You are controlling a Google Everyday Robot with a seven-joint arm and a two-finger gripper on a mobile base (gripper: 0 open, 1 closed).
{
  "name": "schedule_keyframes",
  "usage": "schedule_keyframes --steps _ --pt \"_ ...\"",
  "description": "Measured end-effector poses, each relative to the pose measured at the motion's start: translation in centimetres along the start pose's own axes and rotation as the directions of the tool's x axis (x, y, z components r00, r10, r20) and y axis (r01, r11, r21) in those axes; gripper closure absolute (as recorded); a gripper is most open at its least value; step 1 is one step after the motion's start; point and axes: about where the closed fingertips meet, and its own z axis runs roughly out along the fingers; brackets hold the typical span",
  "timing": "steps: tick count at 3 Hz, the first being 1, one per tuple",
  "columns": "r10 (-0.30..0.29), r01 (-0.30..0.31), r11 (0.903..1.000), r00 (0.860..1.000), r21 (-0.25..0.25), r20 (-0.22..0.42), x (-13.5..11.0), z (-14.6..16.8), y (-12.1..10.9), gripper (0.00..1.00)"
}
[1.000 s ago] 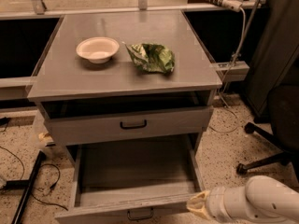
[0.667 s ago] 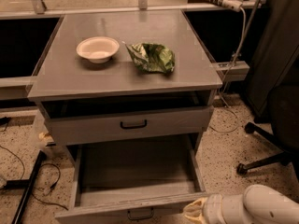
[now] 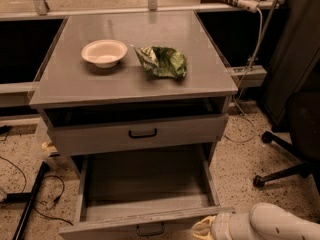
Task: Close middle drawer
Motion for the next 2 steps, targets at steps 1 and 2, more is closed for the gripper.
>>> schedule_keyframes --steps 1,2 --pt "0.007 -0.007 0.9998 1.0 0.019 -0.018 0.81 1.58 -1.46 1.0" --pt "0.006 -0.006 0.9998 1.0 0.019 -0.018 0.8 1.62 -1.48 0.81"
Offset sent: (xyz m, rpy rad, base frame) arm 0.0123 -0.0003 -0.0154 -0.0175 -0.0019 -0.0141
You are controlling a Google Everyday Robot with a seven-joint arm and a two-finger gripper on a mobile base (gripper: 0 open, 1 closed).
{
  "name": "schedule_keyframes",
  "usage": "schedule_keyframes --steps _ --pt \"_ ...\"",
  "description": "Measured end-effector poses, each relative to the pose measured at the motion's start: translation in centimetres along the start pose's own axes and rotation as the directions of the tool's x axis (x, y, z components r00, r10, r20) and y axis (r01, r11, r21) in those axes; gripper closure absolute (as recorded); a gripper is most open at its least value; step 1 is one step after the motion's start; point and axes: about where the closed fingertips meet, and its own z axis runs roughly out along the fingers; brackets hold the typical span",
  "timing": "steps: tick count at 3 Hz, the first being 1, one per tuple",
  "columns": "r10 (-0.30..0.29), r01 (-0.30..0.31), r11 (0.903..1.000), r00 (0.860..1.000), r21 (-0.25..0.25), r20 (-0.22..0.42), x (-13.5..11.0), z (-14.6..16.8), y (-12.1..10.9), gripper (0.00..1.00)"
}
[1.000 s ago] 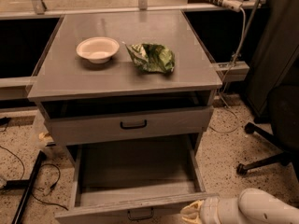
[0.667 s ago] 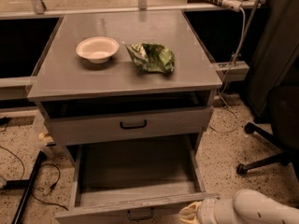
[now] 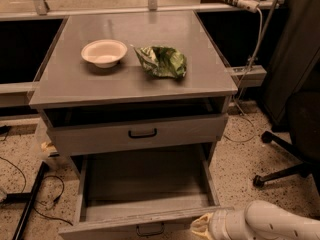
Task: Close middle drawer
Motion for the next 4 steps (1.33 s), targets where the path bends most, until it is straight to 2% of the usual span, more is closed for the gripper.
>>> schedule_keyframes --steps 3,4 --pt "-0.001 0.001 1.0 1.0 0.0 -0.001 0.0 0.0 0.0 0.11" --pt "-0.033 0.033 0.9988 0.999 0.034 -0.011 -0.5 0.7 -1.1 0.0"
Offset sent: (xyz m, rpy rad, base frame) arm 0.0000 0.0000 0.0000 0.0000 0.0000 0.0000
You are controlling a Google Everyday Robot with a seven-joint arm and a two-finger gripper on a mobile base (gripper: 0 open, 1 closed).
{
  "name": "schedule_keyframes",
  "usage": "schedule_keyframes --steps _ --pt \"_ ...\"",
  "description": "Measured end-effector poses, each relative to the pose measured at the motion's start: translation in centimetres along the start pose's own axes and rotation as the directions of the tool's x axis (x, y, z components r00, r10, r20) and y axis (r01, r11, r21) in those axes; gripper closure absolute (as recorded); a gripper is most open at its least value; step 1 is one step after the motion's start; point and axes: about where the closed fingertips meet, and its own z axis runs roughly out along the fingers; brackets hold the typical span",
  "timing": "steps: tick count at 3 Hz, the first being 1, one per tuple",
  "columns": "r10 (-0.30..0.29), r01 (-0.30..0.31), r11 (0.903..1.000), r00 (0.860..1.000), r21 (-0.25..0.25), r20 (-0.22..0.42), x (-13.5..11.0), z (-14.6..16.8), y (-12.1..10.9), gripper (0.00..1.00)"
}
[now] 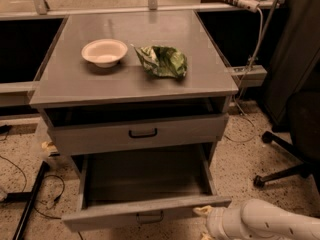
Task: Close middle drawer
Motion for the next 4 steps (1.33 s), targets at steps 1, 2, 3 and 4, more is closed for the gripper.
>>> schedule_keyframes --steps 1,2,3,4 --pt "0.0 0.0 1.0 1.0 0.0 0.0 0.0 0.0 0.0 0.18" --pt "-0.05 0.051 0.9966 0.999 0.065 -0.012 -1.5 1.2 -3.7 0.43" --pt "-0.108 0.111 0.9859 0.994 0.126 -0.028 -3.8 2.5 -8.8 0.66" --pt "-0.15 0.158 0.9703 0.987 0.183 -0.061 -6.1 3.2 -13.9 0.89"
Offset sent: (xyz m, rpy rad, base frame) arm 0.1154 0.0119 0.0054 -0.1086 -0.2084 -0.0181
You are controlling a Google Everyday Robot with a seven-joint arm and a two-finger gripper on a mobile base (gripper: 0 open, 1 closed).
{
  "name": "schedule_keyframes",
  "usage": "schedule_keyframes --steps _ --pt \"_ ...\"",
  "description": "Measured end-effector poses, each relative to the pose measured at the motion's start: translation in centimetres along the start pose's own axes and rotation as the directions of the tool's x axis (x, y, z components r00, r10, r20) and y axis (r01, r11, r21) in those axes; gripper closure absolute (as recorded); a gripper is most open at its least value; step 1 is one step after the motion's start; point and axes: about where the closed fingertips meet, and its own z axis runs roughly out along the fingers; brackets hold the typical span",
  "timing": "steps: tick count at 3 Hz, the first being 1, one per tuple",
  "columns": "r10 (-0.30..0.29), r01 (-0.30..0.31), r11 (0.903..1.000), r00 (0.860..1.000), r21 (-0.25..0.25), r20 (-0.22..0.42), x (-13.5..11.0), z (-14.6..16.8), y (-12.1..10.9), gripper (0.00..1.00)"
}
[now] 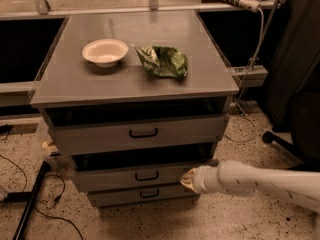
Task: Close middle drawer
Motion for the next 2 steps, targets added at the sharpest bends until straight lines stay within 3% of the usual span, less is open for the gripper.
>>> schedule_keyframes --steps 1,2 --pt "0.003 -0.002 0.9994 1.0 0.035 -0.025 -0.11 1.95 -4.07 0.85" --pt "-0.002 0.003 0.9992 1.0 0.04 -0.027 -0.25 2.04 -4.55 0.63"
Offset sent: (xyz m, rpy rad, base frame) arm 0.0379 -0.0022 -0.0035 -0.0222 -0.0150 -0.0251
